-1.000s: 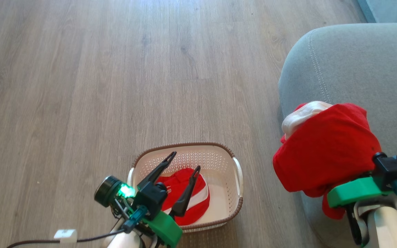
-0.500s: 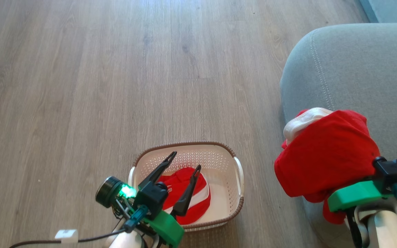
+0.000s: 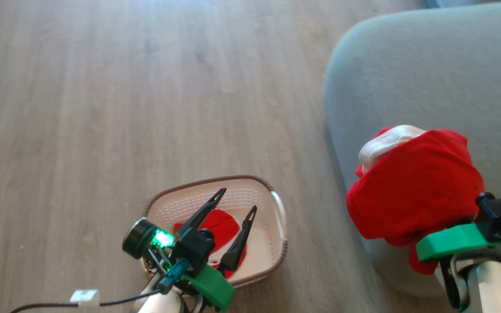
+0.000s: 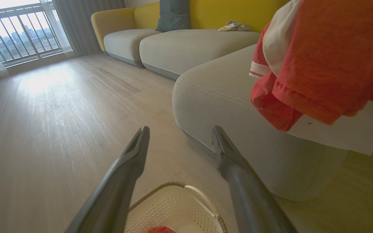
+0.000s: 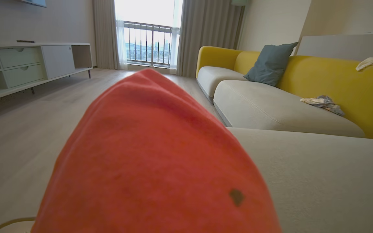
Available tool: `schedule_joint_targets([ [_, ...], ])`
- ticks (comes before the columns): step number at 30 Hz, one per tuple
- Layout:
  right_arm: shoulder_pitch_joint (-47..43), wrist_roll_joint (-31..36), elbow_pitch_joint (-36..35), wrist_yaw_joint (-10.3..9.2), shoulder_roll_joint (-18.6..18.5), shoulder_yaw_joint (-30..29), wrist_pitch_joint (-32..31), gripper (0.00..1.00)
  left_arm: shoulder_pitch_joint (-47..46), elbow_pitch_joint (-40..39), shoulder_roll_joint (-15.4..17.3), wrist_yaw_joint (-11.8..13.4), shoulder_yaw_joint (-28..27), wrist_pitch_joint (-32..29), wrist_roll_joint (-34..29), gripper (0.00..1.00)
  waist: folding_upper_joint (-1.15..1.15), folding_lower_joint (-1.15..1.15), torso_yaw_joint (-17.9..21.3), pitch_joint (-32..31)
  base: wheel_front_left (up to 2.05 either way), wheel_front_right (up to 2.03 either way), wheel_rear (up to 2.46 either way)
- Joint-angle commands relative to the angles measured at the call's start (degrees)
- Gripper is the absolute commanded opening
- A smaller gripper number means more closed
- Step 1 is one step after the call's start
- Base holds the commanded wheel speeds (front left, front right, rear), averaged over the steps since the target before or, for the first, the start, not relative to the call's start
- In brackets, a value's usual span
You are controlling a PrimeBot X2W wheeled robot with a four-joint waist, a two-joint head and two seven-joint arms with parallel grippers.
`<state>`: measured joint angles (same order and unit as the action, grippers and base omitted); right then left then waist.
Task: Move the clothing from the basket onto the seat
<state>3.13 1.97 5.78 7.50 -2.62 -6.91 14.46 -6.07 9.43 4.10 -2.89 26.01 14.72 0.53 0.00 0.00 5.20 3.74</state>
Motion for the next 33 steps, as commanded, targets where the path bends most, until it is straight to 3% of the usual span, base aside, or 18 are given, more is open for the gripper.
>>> schedule_joint_targets([
  [1, 2.84, 0.29, -2.59, -0.01, -0.26, 1.06, 0.54, 0.0, -3.02, -2.36, -0.27, 0.03, -1.47, 0.28, -0.17, 1.0, 0.0, 0.0, 2.71, 1.05, 0.0, 0.0, 0.0],
  [19, 3.35, -3.58, -4.77, -0.01, -0.26, -1.15, 0.54, 0.0, -5.98, -5.28, 2.26, -0.86, 2.44, 0.28, -1.03, 1.0, 0.0, 0.0, 24.02, 7.76, 0.0, 0.0, 0.0],
  [25, 1.82, -5.49, -5.9, -0.01, -0.26, -3.75, 0.54, 0.0, -7.98, -4.86, 3.25, -1.88, 4.55, 0.28, -1.05, 1.0, 0.0, 0.0, 25.29, 9.84, 0.0, 0.0, 0.0],
  [33, 1.69, -6.24, -6.85, -0.01, -0.26, -4.62, 0.54, 0.0, -8.94, -4.82, 3.71, -1.46, 4.63, 0.28, -0.56, 1.0, 0.0, 0.0, 25.4, 10.74, 0.0, 0.0, 0.0],
])
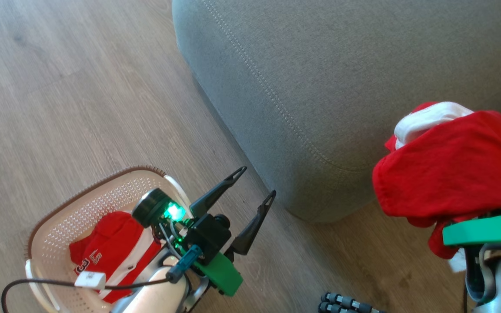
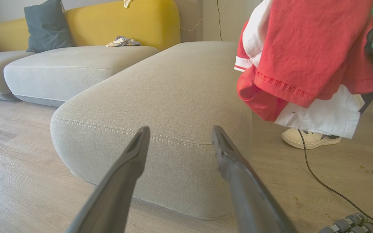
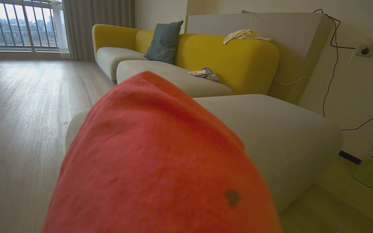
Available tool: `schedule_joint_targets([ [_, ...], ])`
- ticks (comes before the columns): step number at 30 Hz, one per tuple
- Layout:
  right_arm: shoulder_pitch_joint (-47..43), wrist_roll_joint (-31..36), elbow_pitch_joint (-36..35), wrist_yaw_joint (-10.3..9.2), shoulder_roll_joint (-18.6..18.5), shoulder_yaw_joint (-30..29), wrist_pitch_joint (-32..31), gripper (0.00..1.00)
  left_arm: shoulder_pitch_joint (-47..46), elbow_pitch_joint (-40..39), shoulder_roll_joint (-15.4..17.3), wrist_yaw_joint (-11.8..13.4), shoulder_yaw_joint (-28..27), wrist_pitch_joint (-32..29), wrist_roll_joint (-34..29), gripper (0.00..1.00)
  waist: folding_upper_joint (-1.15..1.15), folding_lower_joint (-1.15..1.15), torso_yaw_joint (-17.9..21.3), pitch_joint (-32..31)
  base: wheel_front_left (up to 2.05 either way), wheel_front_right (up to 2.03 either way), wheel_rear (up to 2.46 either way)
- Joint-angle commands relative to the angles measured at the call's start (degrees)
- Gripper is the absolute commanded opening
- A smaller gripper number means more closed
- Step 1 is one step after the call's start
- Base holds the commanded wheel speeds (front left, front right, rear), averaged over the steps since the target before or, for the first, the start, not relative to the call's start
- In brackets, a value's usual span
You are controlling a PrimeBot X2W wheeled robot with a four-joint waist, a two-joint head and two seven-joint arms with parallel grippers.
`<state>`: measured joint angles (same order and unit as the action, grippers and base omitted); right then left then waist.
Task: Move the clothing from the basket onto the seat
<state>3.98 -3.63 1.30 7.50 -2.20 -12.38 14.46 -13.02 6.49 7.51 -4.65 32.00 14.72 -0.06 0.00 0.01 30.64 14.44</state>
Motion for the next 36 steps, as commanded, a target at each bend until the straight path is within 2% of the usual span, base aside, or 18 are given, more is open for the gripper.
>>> schedule_joint_targets([
  [1, 0.98, -0.63, -2.43, -0.01, -0.68, 0.88, 0.54, 0.0, -2.06, -1.87, 0.41, 0.34, -1.38, 0.28, 0.06, 1.0, 0.0, -0.01, -0.06, 0.12, 0.0, 0.0, 0.0],
  [9, 4.55, 0.15, -4.33, -0.01, -0.68, -0.63, 0.54, 0.0, -2.06, -2.7, 1.35, 1.14, -1.28, 0.28, -0.13, 1.0, 0.0, -0.01, -0.13, 0.99, 0.0, 0.0, 0.0],
  [19, 19.34, 1.32, -6.25, -0.01, -0.85, -3.83, 0.54, 0.0, -3.31, -4.48, 4.92, 1.12, -0.58, 0.28, -0.83, 1.0, 0.0, -0.01, -0.75, 7.34, 0.0, 0.0, 0.0],
  [27, 36.14, 1.06, 3.17, -0.01, -5.97, -4.42, 0.54, 0.0, -5.31, -6.04, 8.32, 0.9, 0.01, 0.28, -1.02, 1.0, 0.0, -0.01, -3.19, 14.14, 0.0, 0.0, 0.0],
  [36, 53.41, 1.49, 20.82, -0.01, -14.77, -8.49, 0.54, 0.0, -8.07, -7.68, 10.18, 0.43, 2.09, 0.28, -1.15, 1.0, 0.0, -0.01, -9.06, 19.64, 0.0, 0.0, 0.0],
])
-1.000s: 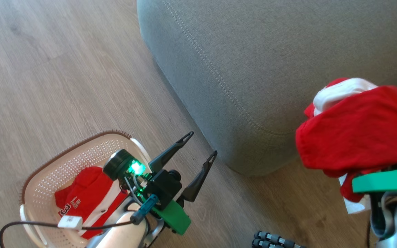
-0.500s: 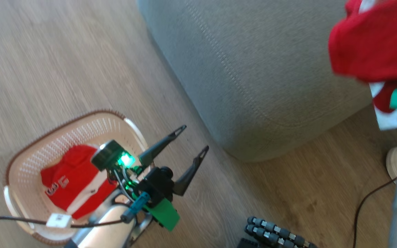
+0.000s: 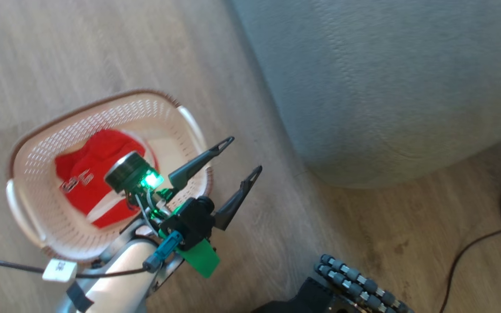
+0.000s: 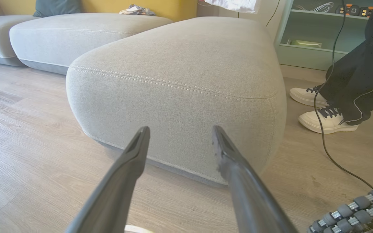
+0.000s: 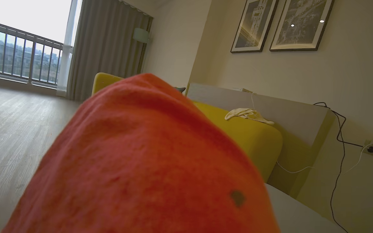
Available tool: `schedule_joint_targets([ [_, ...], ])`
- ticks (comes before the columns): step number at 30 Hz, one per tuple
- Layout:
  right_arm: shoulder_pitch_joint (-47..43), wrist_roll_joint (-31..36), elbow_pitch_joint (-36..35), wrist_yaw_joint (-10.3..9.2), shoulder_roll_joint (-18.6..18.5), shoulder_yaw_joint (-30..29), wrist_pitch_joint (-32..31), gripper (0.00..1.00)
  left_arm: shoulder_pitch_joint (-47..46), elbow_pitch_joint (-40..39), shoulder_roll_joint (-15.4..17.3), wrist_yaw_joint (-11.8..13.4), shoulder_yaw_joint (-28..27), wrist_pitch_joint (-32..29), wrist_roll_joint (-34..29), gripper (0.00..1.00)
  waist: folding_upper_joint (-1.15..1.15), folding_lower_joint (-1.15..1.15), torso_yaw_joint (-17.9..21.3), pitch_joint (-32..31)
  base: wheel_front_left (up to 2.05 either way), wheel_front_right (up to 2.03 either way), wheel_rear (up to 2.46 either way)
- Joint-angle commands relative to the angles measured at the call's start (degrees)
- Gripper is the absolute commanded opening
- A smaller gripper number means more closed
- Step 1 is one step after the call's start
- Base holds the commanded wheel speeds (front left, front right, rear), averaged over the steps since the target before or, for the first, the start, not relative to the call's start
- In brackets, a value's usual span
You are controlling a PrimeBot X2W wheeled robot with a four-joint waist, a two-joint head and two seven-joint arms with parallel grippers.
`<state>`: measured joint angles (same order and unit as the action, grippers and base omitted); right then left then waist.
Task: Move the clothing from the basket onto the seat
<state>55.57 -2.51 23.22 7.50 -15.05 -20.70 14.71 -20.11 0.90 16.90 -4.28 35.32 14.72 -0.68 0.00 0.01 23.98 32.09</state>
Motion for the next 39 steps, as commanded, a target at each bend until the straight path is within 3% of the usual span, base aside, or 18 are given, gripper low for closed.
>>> schedule_joint_targets([
  [1, 3.12, 0.89, 1.05, -0.01, -2.85, -0.46, 0.29, 0.0, -1.3, -2.18, 0.83, 0.18, -1.1, 0.28, -0.52, 1.0, 0.0, -0.01, -3.13, 2.4, 0.0, 0.0, 0.0],
  [7, 8.74, 4.15, 13.99, -0.01, -5.96, -5.32, 0.29, 0.0, -2.61, -3.19, 0.89, 0.38, -0.1, 0.28, -0.08, 1.0, 0.0, -0.01, -6.55, 4.51, 0.0, 0.0, 0.0],
  [17, 13.92, 7.37, 31.97, -0.01, -4.97, -6.62, -1.39, 0.0, -4.05, -3.51, 1.54, 0.75, 1.26, 0.28, 0.07, 1.0, 0.0, -0.01, -8.26, 6.77, 0.0, 0.0, 0.0],
  [25, 15.48, 10.08, 42.31, -0.01, -4.85, -7.4, -2.82, 0.0, -4.82, -3.16, 1.65, 1.21, 1.98, 0.28, 0.46, 1.0, 0.0, -0.01, -8.9, 6.98, 0.0, 0.0, 0.0],
  [26, 15.46, 10.29, 43.22, -0.01, -4.97, -7.53, -2.96, 0.13, -4.9, -3.09, 1.6, 1.3, 2.01, 0.28, 0.54, 1.0, 0.0, -0.01, -8.89, 6.86, 0.0, 0.0, 0.0],
  [27, 15.44, 10.43, 44.54, -0.01, -5.33, -8.34, -2.84, 1.0, -5.01, -2.92, 1.54, 1.48, 2.05, 0.28, 0.66, 1.0, 0.0, -0.01, -8.82, 6.55, 0.0, 0.0, 0.0],
  [39, 12.83, 11.37, 48.79, -0.01, -5.8, -7.66, -2.6, 1.0, -4.77, -1.12, 0.23, 2.93, 2.53, 0.28, 1.0, 1.0, 0.0, -0.01, -7.25, 0.19, 0.0, 0.0, 0.0],
])
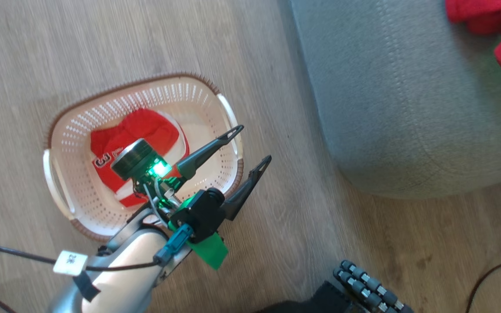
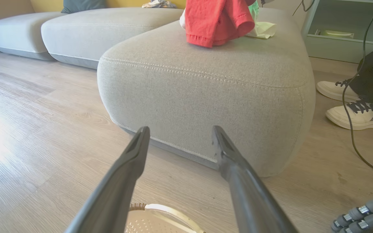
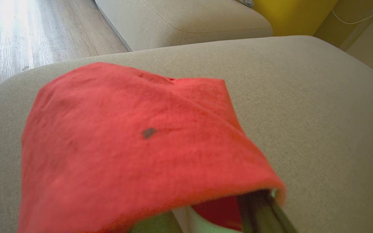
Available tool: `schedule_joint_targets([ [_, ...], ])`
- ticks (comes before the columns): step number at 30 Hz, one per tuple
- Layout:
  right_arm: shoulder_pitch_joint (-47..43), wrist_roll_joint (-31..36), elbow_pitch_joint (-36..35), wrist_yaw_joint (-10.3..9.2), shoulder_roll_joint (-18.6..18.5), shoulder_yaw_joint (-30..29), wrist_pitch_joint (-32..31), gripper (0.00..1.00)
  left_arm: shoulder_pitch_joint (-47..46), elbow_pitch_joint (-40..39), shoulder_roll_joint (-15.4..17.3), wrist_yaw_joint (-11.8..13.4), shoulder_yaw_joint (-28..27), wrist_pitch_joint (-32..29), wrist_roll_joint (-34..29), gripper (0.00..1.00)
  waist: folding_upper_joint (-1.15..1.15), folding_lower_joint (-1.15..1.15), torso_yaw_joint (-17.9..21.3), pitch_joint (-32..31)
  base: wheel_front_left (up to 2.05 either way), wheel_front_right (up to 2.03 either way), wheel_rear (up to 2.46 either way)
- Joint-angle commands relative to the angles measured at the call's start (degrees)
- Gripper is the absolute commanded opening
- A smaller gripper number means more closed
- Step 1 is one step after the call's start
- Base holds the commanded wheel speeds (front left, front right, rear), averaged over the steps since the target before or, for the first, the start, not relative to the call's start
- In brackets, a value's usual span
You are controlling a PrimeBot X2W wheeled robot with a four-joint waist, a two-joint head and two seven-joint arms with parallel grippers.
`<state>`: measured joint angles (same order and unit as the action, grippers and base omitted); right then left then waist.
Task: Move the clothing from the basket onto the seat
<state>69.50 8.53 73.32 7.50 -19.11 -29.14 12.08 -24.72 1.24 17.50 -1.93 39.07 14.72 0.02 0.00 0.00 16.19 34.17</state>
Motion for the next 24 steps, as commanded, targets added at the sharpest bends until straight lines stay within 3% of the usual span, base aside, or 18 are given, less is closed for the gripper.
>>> schedule_joint_targets([
  [1, -1.52, 0.4, -1.09, -0.01, -1.84, 1.34, -0.15, 1.0, -0.18, -1.29, -0.67, 0.83, -1.35, 0.28, 0.46, 1.0, 0.0, 0.0, 0.63, -2.76, 0.0, 0.0, 0.0],
  [12, -5.64, -4.14, 0.04, -0.01, -1.35, 8.41, -0.32, 1.0, 1.81, -0.03, -4.0, 2.58, -3.08, 0.28, 2.12, 1.0, 0.0, 0.0, 1.18, -12.17, 0.0, 0.0, 0.0],
  [16, -7.22, -7.27, -0.65, -0.01, 0.39, 13.31, 1.19, 1.0, 3.38, 0.26, -5.1, 3.02, -4.65, 0.28, 2.56, 1.0, 0.0, 0.0, 1.38, -15.62, 0.0, 0.0, 0.0],
  [20, -9.83, -12.45, -5.43, -0.01, 1.51, 18.87, 2.45, 1.0, 5.05, 0.45, -6.27, 3.26, -6.17, 0.28, 2.76, 1.0, 0.0, 0.0, 0.97, -18.87, 0.0, 0.0, 0.0],
  [24, -15.02, -20.12, -16.34, -0.01, 1.47, 26.04, 2.84, 1.0, 6.36, 0.63, -7.52, 3.64, -7.64, 0.28, 2.61, 1.0, 0.0, 0.0, -0.38, -21.66, 0.0, 0.0, 0.0],
])
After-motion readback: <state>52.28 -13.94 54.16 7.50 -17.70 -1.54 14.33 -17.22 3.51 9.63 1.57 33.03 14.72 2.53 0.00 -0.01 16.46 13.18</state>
